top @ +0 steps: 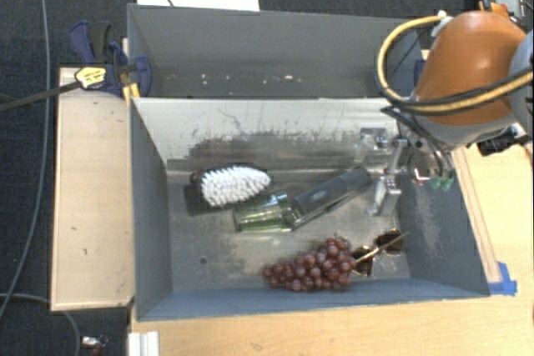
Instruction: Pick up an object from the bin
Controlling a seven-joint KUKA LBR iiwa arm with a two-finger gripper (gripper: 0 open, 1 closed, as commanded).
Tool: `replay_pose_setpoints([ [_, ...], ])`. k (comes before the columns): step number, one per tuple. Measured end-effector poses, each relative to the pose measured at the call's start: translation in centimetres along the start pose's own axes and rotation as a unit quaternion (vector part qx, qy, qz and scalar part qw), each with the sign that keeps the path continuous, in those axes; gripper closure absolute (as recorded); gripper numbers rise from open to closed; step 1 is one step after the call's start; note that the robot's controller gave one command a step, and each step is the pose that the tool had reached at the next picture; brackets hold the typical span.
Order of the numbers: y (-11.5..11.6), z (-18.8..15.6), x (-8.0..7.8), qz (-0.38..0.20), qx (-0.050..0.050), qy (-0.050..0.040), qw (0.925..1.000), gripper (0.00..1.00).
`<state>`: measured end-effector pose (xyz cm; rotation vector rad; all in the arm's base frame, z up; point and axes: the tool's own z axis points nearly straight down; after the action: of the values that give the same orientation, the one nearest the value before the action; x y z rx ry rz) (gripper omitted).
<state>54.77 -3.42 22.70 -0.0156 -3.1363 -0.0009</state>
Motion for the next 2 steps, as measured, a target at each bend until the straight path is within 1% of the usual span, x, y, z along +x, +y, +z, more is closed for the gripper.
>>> replay_pose_setpoints([
  [1, 0.0, -0.4, -0.2, -0.001, 0.0, -0.0042, 1.0, 0.0],
  [2, 1.8, 8.0, -1.7, -0.154, 0.001, -0.0052, 0.9881, 0.0],
])
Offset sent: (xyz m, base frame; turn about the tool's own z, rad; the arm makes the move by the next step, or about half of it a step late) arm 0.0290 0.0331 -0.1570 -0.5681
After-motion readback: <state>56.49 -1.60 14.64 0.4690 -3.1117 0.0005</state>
